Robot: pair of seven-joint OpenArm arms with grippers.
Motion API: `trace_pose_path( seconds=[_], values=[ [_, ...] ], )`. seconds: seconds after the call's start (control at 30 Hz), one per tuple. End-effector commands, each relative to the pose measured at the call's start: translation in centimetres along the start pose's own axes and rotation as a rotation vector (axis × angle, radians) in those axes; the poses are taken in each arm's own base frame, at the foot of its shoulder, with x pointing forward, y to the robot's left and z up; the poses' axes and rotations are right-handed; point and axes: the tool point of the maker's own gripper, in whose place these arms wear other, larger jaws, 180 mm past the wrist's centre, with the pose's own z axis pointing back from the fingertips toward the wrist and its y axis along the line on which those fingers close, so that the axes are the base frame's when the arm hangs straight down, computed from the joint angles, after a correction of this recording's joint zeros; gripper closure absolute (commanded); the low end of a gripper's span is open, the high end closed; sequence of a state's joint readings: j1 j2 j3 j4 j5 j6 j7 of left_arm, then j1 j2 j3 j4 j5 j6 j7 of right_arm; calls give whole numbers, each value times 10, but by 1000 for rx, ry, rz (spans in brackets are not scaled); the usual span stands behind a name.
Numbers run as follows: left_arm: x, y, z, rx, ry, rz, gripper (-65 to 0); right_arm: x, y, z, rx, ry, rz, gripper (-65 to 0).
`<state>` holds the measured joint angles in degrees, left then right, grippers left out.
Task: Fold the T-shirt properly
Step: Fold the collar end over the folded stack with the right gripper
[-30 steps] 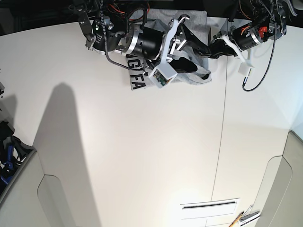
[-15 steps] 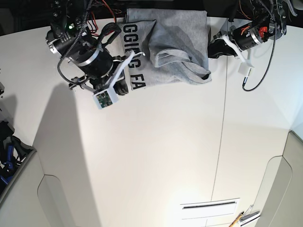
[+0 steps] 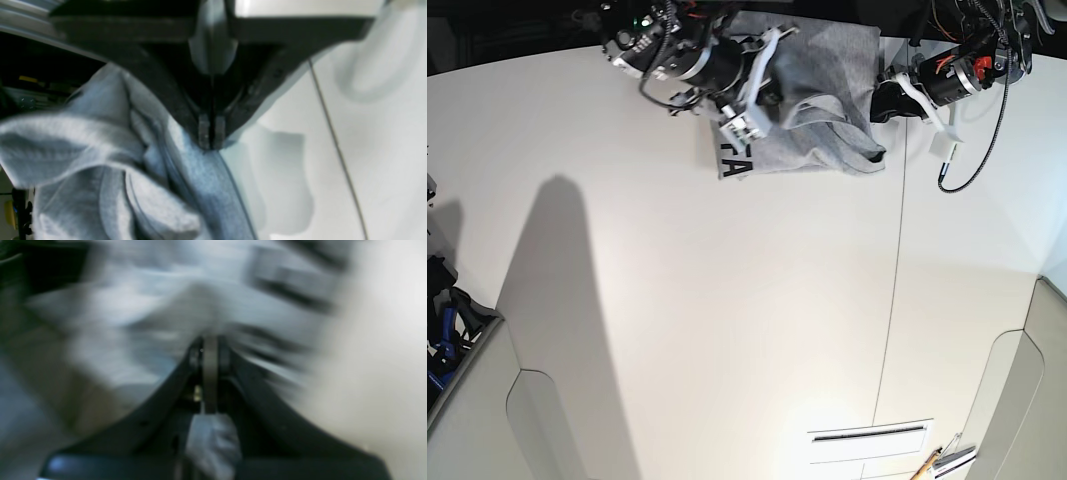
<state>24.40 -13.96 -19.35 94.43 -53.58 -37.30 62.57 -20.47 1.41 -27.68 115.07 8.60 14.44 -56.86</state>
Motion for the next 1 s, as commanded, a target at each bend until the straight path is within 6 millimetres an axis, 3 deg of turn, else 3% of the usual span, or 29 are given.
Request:
trace_pose_path(
  seconds=[0.0,0.03,0.1,0.37,0.5,0.67,0.8,0.97],
  values=[
    [-9,7,3,37,49,-7,0,15,18,1,55,-50,38,0],
    [-9,7,3,37,49,-7,0,16,27,0,77,-47,97,0],
    [-9,7,3,37,49,-7,0,18,28,-3,55,-30,175,0],
    [-3,14,9,58,39,-20,0,49,26,-1,75,-103,234,0],
    [25,34,38,130,-45,-42,0,63,17,0,55,-103,326,0],
    [61,55,86,212,-219,-13,0,54,20,6,150,-50,564,0],
    [68,70,109,261,-282,20,0,50,-15,11,72,16,648,0],
    [68,72,112,269,-287,25,0,43,-46,13,36,82,710,0]
  ],
)
